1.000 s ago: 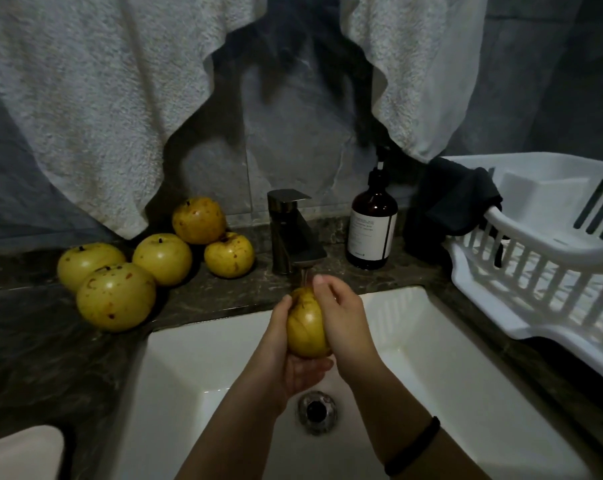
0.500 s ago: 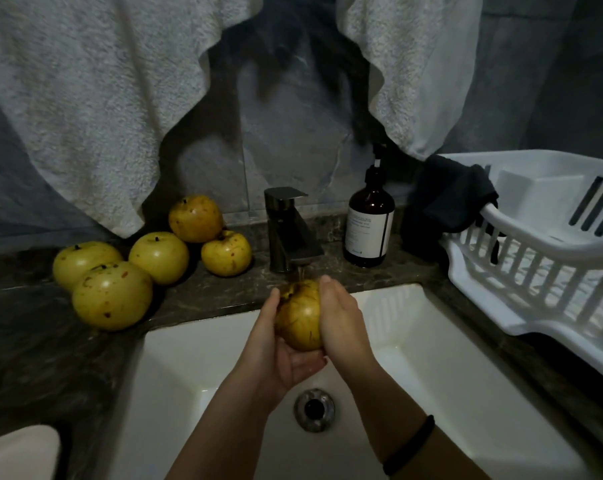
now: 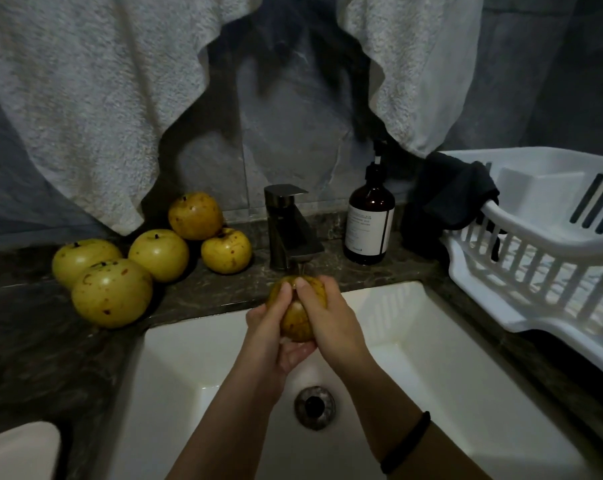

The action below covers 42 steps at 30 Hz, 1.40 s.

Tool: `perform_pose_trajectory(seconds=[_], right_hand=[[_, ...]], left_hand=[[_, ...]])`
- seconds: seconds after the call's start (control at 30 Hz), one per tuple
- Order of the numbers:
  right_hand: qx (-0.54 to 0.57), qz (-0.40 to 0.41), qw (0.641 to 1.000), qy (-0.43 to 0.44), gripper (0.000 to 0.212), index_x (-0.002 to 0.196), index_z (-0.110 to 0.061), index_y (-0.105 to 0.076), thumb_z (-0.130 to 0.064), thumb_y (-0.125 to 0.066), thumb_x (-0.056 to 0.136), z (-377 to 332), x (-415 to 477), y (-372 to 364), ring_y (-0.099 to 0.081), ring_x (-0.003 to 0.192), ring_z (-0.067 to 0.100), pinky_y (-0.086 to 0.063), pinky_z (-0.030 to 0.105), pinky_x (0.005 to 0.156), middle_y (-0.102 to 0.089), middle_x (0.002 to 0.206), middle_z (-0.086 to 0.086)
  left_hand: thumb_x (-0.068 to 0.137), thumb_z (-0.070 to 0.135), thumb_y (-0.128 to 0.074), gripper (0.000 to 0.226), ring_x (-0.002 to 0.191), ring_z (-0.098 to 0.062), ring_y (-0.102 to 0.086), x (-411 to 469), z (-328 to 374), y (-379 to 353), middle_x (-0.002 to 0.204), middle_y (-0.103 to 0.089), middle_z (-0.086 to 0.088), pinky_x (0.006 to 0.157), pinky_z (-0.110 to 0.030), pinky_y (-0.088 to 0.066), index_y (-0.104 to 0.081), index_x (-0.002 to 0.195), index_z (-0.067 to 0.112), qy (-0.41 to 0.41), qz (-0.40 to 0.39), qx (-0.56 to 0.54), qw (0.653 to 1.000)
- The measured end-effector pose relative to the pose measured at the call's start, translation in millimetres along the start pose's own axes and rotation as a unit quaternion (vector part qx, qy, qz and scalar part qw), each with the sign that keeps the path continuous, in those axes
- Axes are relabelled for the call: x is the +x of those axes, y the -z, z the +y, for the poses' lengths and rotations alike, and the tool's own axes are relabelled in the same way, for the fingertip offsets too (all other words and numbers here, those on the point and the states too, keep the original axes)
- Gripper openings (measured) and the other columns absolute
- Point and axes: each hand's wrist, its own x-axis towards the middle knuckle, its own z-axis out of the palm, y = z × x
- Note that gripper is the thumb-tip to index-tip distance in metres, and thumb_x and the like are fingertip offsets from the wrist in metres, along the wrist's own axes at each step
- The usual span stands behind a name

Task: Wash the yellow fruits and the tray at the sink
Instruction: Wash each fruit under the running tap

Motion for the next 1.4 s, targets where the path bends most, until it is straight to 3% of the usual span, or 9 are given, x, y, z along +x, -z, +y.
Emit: perform_pose_trajectory(seconds=[0.17,0.3,0.47,0.63,0.77,0.93,1.1,1.2,1.4], right_hand=[[0.057,0.008,0.998,-0.022,0.046,0.132,-0.033,-0.041,-0.059,-0.031,0.095,1.2,1.5,2.8,-0.055,0.107,0.016,-0.043,0.043,0.101,-0.056,0.112,-0.005],[0.193,0.014,0.971,-0.140,0.051,0.136,-0.021,-0.044,-0.052,-0.027,0.099,-2.6,9.0,8.1,-0.051,0.116,0.024,-0.041,0.037,0.100,-0.053,0.130,0.009],[0.263,-0.018,0.944,-0.200,0.054,0.137,-0.017,-0.045,-0.052,-0.040,0.096,-7.7,10.0,13.2,-0.055,0.112,0.028,-0.045,0.037,0.090,-0.055,0.128,0.015],[0.236,-0.040,0.968,-0.070,0.028,0.114,-0.028,-0.056,-0.045,-0.052,0.092,-5.5,8.4,6.9,-0.060,0.106,0.022,-0.052,0.039,0.092,-0.058,0.119,0.005],[0.152,-0.035,0.987,0.041,0.029,0.115,-0.028,-0.059,-0.041,-0.059,0.089,-2.9,3.2,1.2,-0.059,0.108,0.017,-0.053,0.038,0.091,-0.057,0.120,0.003],[-0.009,-0.058,0.980,0.189,0.033,0.120,-0.040,-0.061,-0.034,-0.059,0.088,1.8,-3.5,-5.3,-0.043,0.124,0.005,-0.043,0.035,0.103,-0.045,0.133,-0.014],[0.151,-0.071,0.985,0.043,0.054,0.129,-0.031,-0.052,-0.052,-0.063,0.079,-4.5,-2.6,1.4,-0.055,0.116,0.021,-0.053,0.037,0.092,-0.051,0.129,0.000],[0.240,-0.110,0.964,-0.025,0.070,0.123,-0.033,-0.055,-0.067,-0.057,0.062,-5.1,-1.7,3.0,-0.056,0.115,0.024,-0.056,0.035,0.080,-0.052,0.129,0.002],[0.218,-0.093,0.970,-0.049,0.033,0.107,-0.034,-0.056,-0.058,-0.049,0.085,-8.9,-0.2,1.1,-0.059,0.108,0.019,-0.052,0.038,0.089,-0.057,0.120,0.002]], left_hand=[[0.074,0.033,-0.072,0.056,0.105,-0.025,-0.061,-0.8,-2.5,0.2,0.118,-0.054,-0.004,0.086,-0.042,-0.056,-0.039,0.120,0.032,-0.091,-0.021,0.071,0.993],[0.080,0.027,-0.071,0.045,0.091,-0.011,-0.058,-4.1,-6.3,-3.1,0.102,-0.051,0.010,0.068,-0.026,-0.054,-0.039,0.111,0.038,-0.154,-0.029,0.164,0.974],[0.084,0.040,-0.064,0.034,0.095,-0.021,-0.063,-2.1,-1.4,-1.9,0.109,-0.054,0.001,0.066,-0.032,-0.058,-0.044,0.112,0.035,-0.100,-0.013,0.160,0.982],[0.085,0.047,-0.060,0.028,0.090,-0.031,-0.067,-4.9,4.1,-4.4,0.110,-0.056,-0.010,0.069,-0.041,-0.059,-0.049,0.103,0.029,-0.035,0.002,0.089,0.995],[0.087,0.051,-0.057,0.047,0.097,-0.030,-0.066,-6.0,3.9,-6.7,0.117,-0.061,-0.014,0.068,-0.040,-0.058,-0.053,0.121,0.019,0.038,0.008,0.005,0.999],[0.088,0.055,-0.051,0.050,0.103,-0.027,-0.062,-12.5,6.7,-5.2,0.111,-0.066,-0.015,0.085,-0.037,-0.050,-0.060,0.113,0.012,0.112,0.015,-0.110,0.987],[0.085,0.062,-0.047,0.058,0.060,-0.023,-0.066,-11.7,7.9,-6.1,0.073,-0.071,-0.015,0.042,-0.017,-0.048,-0.062,0.098,0.007,0.159,0.046,-0.109,0.980],[0.085,0.066,-0.040,0.067,0.046,-0.017,-0.057,-14.1,8.2,-5.4,0.068,-0.068,-0.017,0.036,-0.010,-0.039,-0.062,0.096,0.003,0.169,0.038,-0.121,0.977],[0.087,0.069,-0.032,0.074,0.032,-0.016,-0.048,-13.5,9.6,-3.2,0.056,-0.058,-0.013,0.034,-0.010,-0.034,-0.064,0.092,0.003,0.168,0.023,-0.065,0.983]])
